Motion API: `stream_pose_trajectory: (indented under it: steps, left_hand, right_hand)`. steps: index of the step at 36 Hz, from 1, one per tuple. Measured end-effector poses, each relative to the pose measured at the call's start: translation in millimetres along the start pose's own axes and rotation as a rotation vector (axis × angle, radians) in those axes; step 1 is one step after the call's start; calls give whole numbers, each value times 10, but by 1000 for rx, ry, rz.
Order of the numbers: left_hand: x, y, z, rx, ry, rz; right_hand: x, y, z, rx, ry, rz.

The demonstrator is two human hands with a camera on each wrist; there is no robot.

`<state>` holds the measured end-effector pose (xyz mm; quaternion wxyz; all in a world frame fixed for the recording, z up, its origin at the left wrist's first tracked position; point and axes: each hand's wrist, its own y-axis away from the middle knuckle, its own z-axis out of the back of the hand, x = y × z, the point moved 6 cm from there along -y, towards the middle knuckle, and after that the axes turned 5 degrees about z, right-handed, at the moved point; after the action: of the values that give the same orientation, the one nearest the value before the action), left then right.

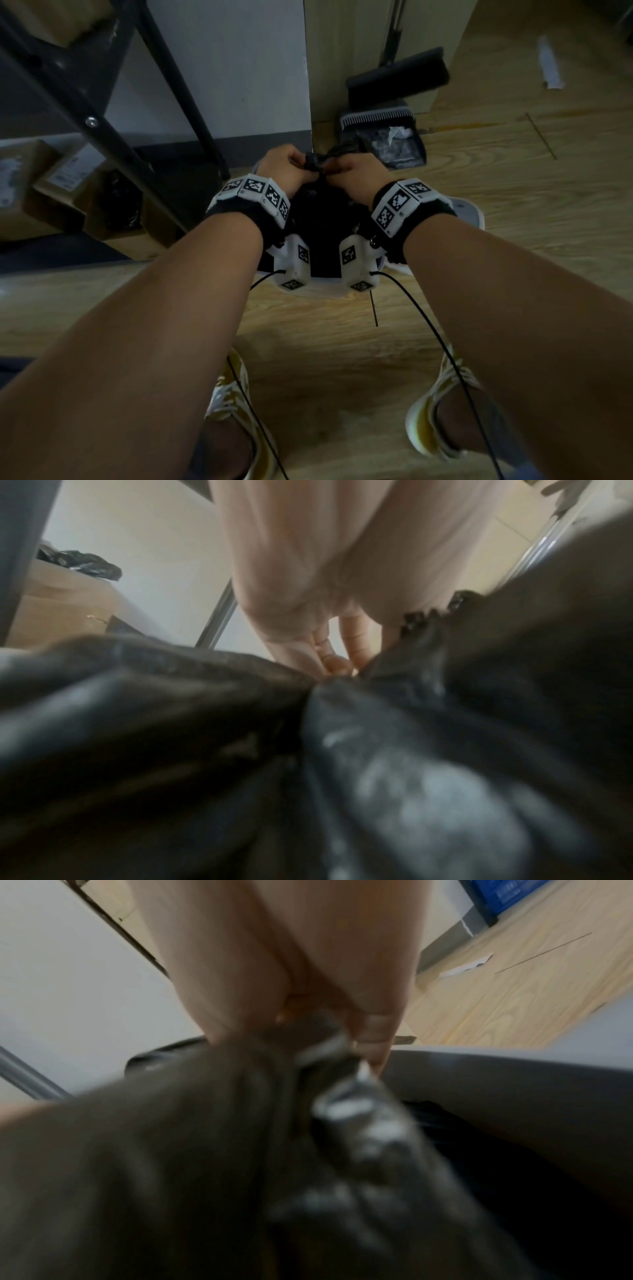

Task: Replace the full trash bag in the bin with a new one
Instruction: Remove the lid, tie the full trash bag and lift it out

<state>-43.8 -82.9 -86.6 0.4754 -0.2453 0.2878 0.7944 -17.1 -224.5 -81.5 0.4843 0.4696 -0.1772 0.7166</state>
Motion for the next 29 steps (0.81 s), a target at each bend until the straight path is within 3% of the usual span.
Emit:
stream_pose_trajectory:
  steps: [11,21,24,29]
  left_hand:
    - [-6,61,-5,103,-44,15]
    - [-68,166,17,176,309,59]
    - [-84,199,43,132,346,61]
    - [-2,201,86,47,336,141]
  right_hand:
    - [-9,-65,50,-5,-76,-2]
    - [78,-84,-67,67,212,-45]
    - [108,-104,-107,93,278,-38]
    - [108,-117,-22,-9,444,-40]
